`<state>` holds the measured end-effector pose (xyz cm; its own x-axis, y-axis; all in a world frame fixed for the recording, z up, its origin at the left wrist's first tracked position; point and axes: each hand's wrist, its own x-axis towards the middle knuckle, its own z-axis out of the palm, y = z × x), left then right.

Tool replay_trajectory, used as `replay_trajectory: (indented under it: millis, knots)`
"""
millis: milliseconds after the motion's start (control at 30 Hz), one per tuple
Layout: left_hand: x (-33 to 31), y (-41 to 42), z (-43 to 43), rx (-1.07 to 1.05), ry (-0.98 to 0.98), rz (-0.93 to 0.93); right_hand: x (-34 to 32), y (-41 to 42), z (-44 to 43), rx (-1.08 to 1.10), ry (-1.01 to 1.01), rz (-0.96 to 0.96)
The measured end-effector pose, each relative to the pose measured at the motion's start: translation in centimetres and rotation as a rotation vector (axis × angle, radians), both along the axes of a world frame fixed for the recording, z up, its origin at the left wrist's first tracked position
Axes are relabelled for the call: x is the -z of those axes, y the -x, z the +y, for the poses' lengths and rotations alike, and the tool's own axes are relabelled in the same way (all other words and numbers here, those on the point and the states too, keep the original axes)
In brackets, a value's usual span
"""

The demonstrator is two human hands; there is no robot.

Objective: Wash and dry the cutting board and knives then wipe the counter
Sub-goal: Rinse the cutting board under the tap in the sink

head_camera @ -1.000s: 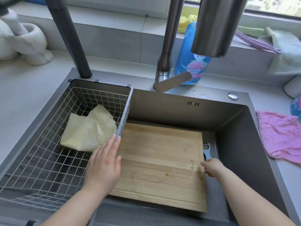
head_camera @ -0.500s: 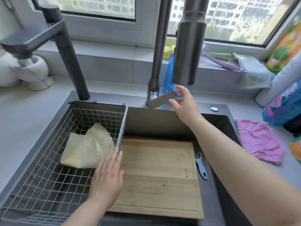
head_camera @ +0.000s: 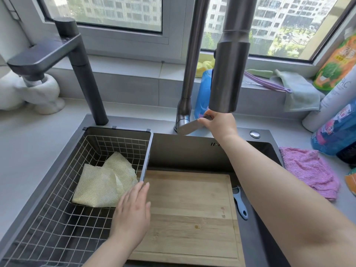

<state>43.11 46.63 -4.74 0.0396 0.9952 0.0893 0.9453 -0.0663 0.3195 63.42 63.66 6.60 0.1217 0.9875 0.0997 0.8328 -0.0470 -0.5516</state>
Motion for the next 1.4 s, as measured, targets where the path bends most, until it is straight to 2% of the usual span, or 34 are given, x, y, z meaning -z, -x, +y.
replay_trajectory:
  millis: [100, 233, 400, 533, 733, 1033, 1100, 1300, 1400]
  knots:
    - [0.0, -0.3, 1.5, 0.028, -0.046, -0.018, 0.2, 0.0, 0.0, -0.005, -0.006, -0.01]
    - [0.9, -0.5, 2.3, -0.016, -0.053, 0.061, 0.6, 0.0, -0.3, 0.008, -0.023, 0.047]
    - [2.6, 0.0, 2.6, 0.042, -0.115, 0.092, 0.6, 0.2, -0.6, -0.006, -0.051, 0.083]
    - [2.7, -0.1, 2.6, 0.027, -0.245, 0.102, 0.4, 0.2, -0.7, -0.01, -0.041, 0.061]
    - [2.4, -0.1, 2.6, 0.031, -0.231, -0.019, 0.7, 0.3, -0.8, 0.026, -0.04, 0.123]
    - [3.7, -0.3, 2.9, -0.016, -0.369, 0.032, 1.0, 0.3, -0.6, 0.038, -0.039, 0.119]
    - [3.8, -0.2, 2.9, -0.018, -0.378, 0.045, 1.1, 0.3, -0.6, 0.026, -0.045, 0.069]
    - [3.4, -0.3, 2.8, -0.024, -0.346, 0.056, 1.5, 0.1, -0.5, 0.019, -0.061, 0.171]
    - [3.2, -0.3, 2.8, -0.016, -0.337, 0.023, 2.0, 0.0, -0.2, 0.01, -0.056, 0.134]
